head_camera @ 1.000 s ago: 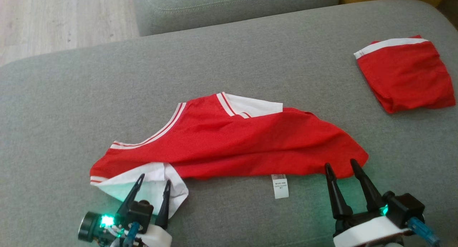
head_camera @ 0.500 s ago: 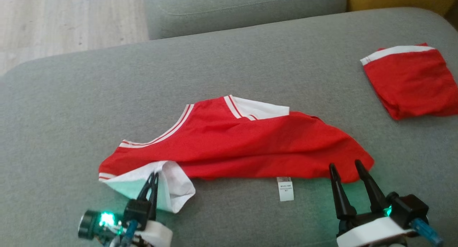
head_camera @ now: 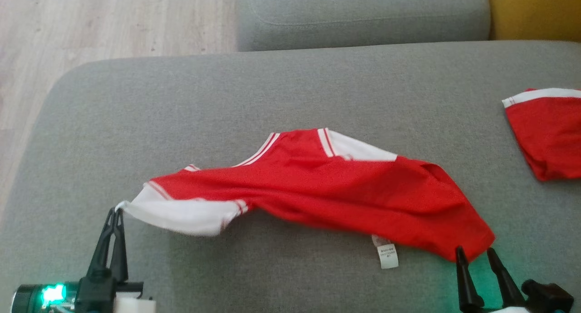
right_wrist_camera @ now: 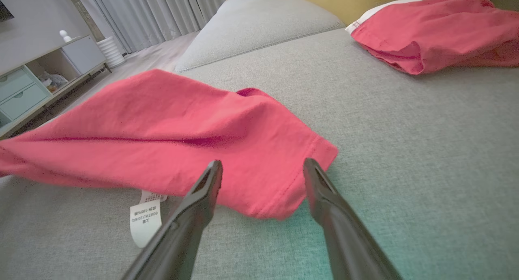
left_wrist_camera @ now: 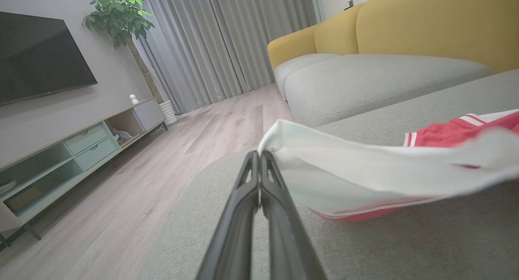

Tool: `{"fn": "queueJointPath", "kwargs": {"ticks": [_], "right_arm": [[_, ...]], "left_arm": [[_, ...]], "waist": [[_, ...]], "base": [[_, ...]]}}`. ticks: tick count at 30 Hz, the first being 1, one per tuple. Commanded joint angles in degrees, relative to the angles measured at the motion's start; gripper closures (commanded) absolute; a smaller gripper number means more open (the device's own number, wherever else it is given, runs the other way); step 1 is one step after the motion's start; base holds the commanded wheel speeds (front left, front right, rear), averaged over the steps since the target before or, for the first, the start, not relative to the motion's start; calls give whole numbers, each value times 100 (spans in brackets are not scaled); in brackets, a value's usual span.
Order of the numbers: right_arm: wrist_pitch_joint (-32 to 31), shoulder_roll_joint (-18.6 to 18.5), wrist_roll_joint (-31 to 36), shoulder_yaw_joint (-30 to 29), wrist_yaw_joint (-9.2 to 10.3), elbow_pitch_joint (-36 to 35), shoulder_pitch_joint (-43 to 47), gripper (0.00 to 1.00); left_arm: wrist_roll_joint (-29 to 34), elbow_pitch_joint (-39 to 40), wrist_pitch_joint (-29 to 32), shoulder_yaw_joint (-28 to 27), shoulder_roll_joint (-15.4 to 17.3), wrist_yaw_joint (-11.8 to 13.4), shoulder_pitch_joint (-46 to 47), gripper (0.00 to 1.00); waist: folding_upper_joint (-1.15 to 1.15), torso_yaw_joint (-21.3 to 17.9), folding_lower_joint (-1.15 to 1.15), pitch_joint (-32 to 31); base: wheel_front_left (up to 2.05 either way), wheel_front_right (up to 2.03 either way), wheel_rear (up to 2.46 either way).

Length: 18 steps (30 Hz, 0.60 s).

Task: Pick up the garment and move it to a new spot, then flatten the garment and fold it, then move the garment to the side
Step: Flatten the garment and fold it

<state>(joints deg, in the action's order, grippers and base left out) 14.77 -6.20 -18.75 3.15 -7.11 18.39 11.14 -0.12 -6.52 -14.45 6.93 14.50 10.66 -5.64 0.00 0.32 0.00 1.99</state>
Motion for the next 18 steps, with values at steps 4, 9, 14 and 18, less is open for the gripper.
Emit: {"fn": "queueJointPath", "kwargs": {"ticks": [4,9,14,18], "right_arm": [[23,-35,-223,-26,-37,78,-271,0],[23,-56,-537,94,-37,855,-555,0],[23,-71,-1010,271,-37,1377,-896,0],[23,-120,-1533,604,-37,1674,-1176,0]], "left_arm": [[-77,286,-54,-285,144,73,134,100],[-93,294,-53,-249,138,92,112,100],[-110,330,-32,-188,128,87,111,100],[-119,401,-36,-118,141,38,156,100]], "waist": [[0,86,0,-68],[0,109,0,-138],[0,74,0,-143],[0,52,0,-132]], "base": [[0,0,0],[0,0,0],[0,0,0],[0,0,0]]}}
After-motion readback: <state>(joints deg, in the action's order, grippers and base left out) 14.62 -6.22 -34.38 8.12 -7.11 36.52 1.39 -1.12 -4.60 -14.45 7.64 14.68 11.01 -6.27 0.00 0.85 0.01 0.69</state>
